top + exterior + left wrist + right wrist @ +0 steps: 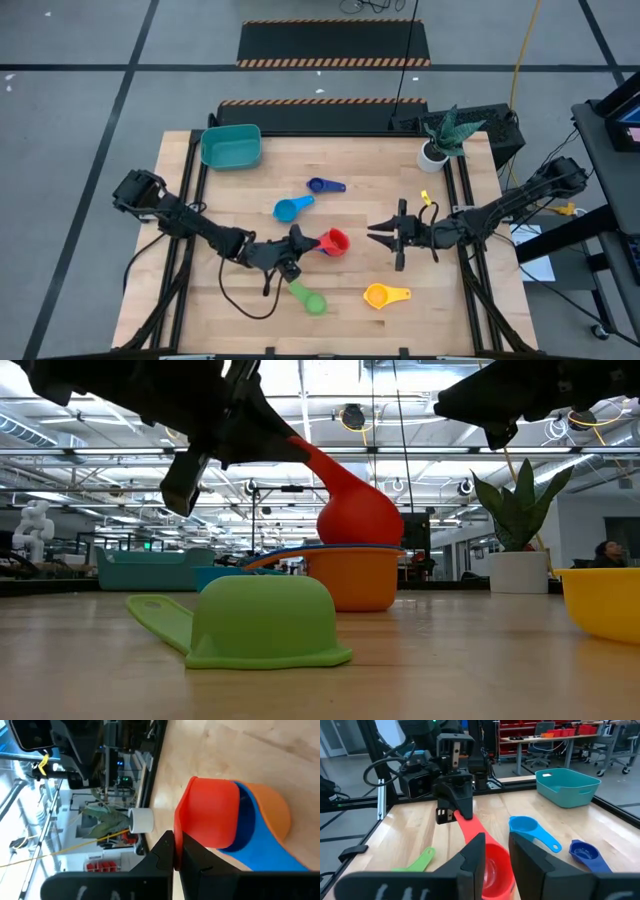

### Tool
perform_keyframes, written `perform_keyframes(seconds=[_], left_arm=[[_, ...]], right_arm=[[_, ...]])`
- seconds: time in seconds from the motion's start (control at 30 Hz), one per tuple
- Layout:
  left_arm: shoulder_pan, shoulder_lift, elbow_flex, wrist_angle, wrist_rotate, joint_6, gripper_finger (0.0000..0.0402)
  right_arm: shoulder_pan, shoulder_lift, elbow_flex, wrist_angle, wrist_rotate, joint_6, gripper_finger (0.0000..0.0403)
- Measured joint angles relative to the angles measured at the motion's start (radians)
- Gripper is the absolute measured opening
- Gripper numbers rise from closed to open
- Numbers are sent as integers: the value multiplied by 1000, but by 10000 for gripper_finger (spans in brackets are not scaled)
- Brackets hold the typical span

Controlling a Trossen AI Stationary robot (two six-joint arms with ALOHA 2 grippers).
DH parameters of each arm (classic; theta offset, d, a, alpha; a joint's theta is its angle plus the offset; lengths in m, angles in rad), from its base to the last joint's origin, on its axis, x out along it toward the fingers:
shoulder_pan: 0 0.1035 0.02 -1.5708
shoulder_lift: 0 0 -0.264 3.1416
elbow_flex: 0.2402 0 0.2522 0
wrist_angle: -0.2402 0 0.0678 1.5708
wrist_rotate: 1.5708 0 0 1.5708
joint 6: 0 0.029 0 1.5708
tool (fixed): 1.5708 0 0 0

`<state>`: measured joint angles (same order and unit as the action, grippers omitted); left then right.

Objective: Nest measuring cups in basket
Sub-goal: Stack the red measuring cup on top of the light blue measuring cup

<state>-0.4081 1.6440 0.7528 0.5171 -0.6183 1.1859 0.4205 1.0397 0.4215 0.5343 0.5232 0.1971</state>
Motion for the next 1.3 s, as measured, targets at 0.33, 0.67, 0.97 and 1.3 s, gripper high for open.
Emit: perform_keyframes(seconds=[0.33, 0.67, 0.97, 1.3], left_arm=[[17, 0, 0, -51, 9, -98, 126], [17, 0, 0, -108, -29, -332, 233], [17, 0, 1, -241, 35, -652, 263], [9, -25, 0, -482, 66, -956, 249]], right_arm=[[0, 0, 0, 0, 0, 0, 77], [0, 0, 0, 0, 0, -2, 77], [1, 0, 0, 4, -1, 0, 77], [32, 0, 0, 15, -2, 0, 77]])
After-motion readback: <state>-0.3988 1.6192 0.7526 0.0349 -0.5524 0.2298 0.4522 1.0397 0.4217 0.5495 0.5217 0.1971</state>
